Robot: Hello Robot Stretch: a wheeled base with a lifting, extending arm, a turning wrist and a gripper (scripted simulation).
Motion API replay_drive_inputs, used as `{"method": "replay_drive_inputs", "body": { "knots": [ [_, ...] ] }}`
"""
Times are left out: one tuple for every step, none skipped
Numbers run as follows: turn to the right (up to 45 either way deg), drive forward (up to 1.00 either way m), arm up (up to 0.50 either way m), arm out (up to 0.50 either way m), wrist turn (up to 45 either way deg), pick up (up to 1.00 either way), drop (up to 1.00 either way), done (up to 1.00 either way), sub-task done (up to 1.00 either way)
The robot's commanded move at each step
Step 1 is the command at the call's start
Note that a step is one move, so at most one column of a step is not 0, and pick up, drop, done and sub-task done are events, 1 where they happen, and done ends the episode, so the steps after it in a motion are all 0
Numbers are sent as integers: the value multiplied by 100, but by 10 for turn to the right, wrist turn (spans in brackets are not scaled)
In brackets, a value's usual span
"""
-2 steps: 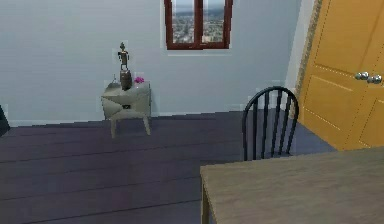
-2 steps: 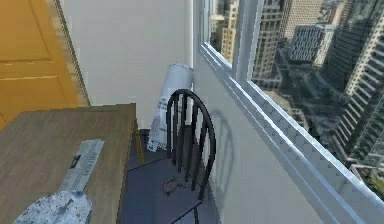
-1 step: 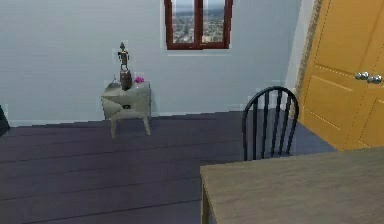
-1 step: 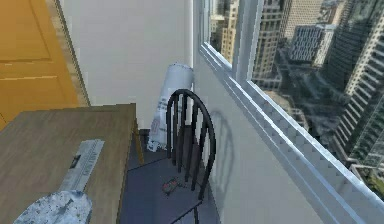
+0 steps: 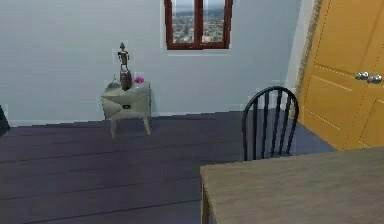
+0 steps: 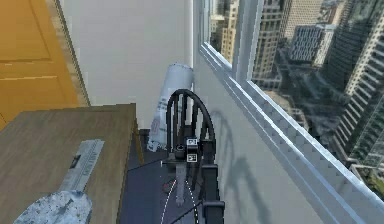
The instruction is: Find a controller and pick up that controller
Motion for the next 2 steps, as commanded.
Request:
{"method": "replay_drive_inputs", "body": {
  "knots": [
    [0,0,0,0,450,0,0,0,0],
    [0,0,0,0,450,0,0,0,0]
  ]
}}
